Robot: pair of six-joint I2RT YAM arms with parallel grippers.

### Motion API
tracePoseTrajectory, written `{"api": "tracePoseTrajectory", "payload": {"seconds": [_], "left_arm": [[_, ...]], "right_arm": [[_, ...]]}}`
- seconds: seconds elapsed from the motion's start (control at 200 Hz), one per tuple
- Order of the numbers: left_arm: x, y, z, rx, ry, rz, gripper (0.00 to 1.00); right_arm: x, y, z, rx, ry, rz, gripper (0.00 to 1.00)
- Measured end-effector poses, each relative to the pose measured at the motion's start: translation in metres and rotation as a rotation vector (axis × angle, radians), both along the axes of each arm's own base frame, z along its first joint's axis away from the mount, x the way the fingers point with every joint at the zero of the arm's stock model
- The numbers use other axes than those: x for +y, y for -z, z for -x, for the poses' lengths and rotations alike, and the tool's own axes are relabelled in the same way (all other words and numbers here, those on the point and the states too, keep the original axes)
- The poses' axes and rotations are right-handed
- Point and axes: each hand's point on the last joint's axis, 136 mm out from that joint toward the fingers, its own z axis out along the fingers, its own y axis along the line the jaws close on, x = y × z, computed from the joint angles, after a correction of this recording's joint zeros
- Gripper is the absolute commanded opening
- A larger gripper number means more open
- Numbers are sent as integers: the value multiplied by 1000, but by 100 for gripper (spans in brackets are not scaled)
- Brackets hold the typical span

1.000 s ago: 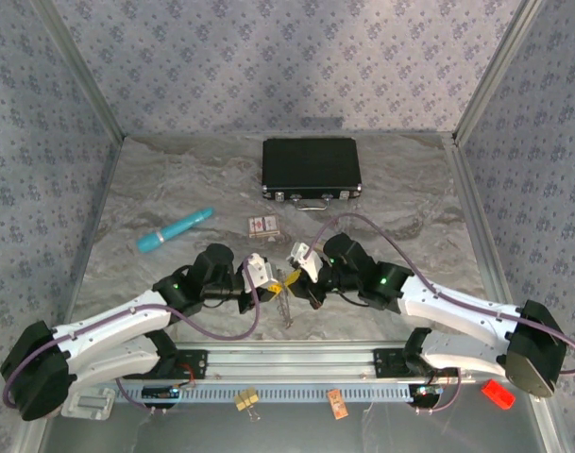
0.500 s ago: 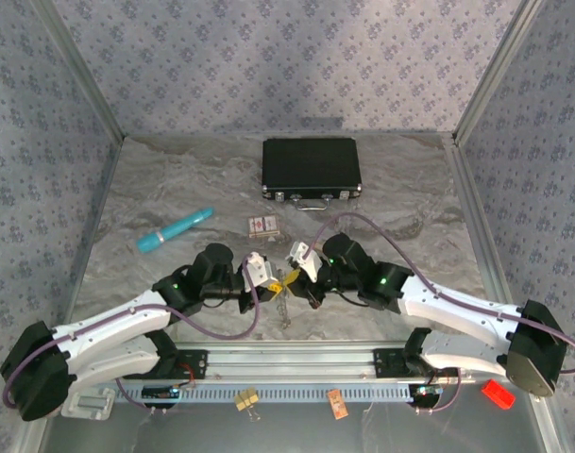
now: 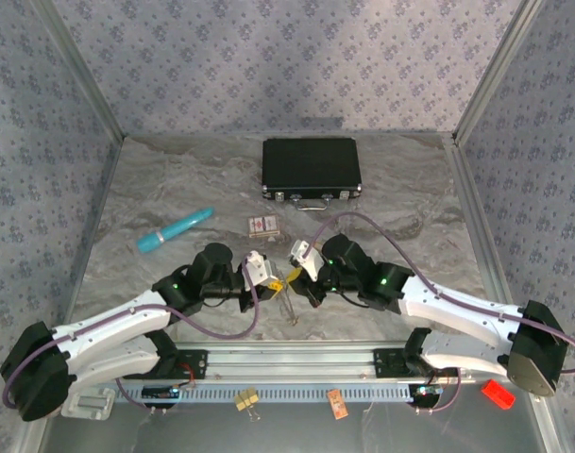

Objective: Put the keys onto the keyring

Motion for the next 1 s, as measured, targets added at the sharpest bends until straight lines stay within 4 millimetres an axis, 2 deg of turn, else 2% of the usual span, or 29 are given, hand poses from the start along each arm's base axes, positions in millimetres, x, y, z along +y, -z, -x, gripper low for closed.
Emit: {"api": "tracePoseTrajectory", "payload": {"seconds": [0.345,0.435,0.59,0.75,0.884,0.999], "left_arm": [[-1,-7,-6,6,-48,38,0],[1,-7,-7,4,-61,52,0],[3,-7,-4,-5,-59,69,0],[3,-13,-2,-47,-38,86,0],[2,-17,-1,-107,-14,111,0],[2,-16,1,-152,10,118,0]], "right_arm": [[1,-6,-7,53,81,-47,0],[1,-6,-7,75,96,-54,19],[-5,-2,-16,77,146,-37,35],[-18,-2,-20,58,183,-8,37],[-28,-19,-17,-35,147,-17,38],[-29,-32,-5,-158,30,-31,40]]}}
